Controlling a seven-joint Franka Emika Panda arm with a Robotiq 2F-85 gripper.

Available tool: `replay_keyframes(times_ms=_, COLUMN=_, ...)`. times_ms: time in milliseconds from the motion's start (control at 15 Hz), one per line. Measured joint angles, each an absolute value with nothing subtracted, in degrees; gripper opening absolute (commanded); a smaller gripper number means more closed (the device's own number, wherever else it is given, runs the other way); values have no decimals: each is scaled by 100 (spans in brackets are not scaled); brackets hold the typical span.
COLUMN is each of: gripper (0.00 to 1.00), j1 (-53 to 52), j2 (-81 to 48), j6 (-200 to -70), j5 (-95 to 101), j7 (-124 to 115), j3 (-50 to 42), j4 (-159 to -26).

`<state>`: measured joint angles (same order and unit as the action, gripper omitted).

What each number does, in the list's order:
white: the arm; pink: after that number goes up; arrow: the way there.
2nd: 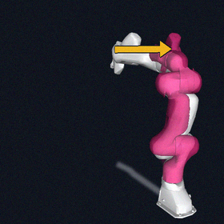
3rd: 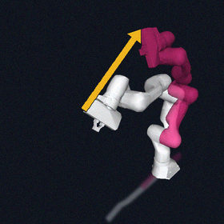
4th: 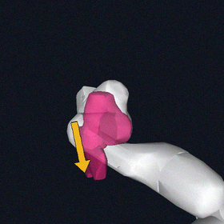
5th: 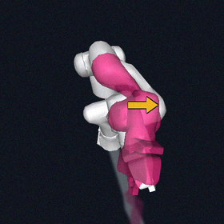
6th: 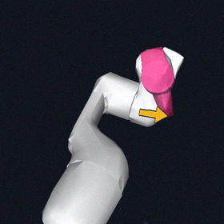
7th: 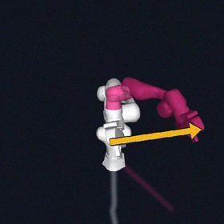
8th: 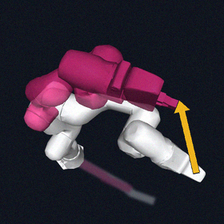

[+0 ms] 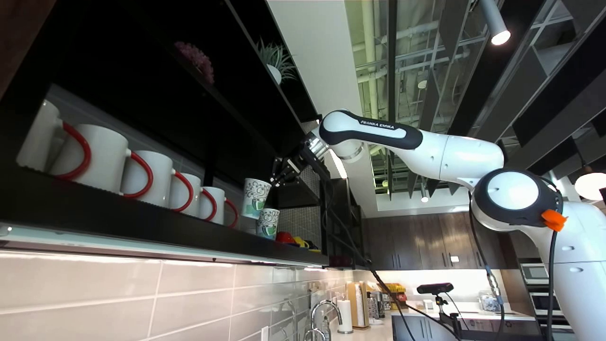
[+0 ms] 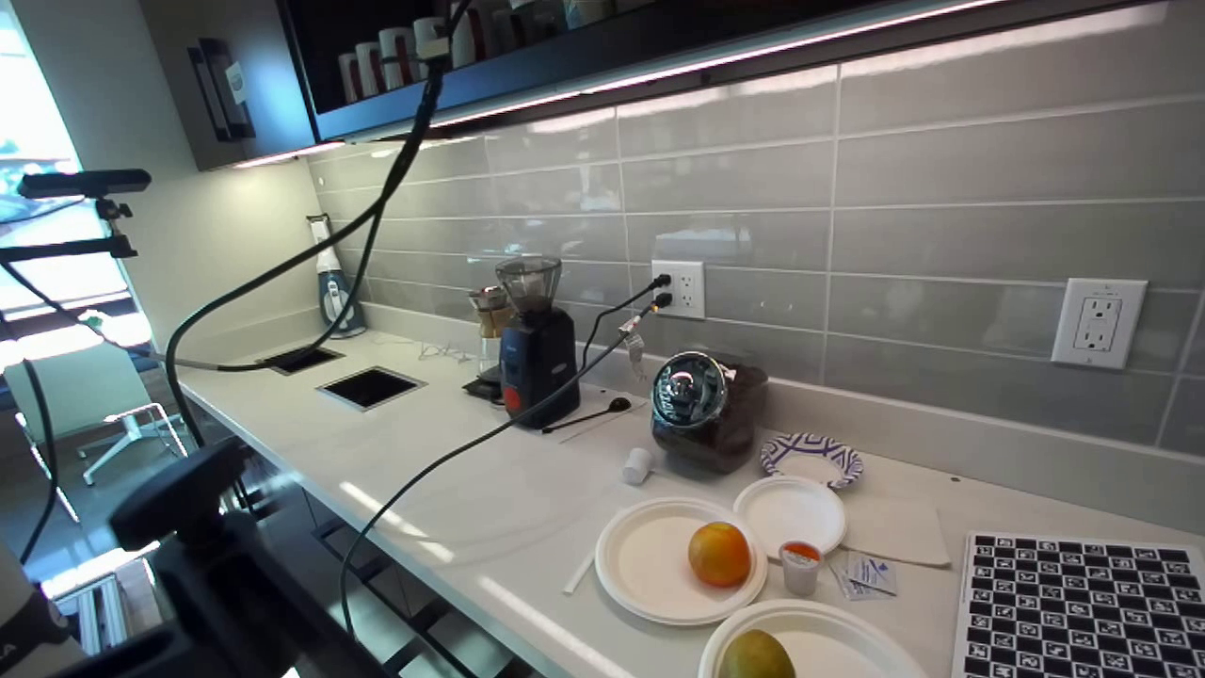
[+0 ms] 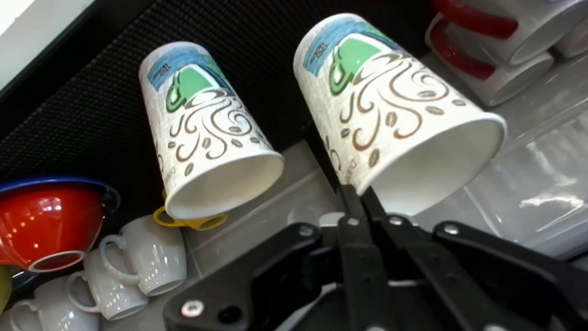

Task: Unstack the coffee cups then place the cup on the right in the cup on the left.

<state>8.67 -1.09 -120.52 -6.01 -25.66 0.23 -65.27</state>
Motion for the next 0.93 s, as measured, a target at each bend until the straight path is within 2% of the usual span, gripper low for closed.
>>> replay_keyframes(times_ms=333, gripper=1, j1=862, j2=-199, j6=-11493, j5=-588, j7=-2536, j3=26, j4=-6504)
replay_keyframes(times_ms=800, gripper=1, j1=874, j2=-446, j6=-11369, j5=-519, j7=-2536, j3=-10, j4=-6408)
replay_keyframes(times_ms=867, gripper=22, j1=876, j2=-473, j6=-11356, j5=-507, j7=-2536, j3=-17, j4=-6385)
replay_keyframes(times_ms=933, gripper=30, j1=878, j2=-496, j6=-11337, j5=-496, j7=-2536, j3=-24, j4=-6354)
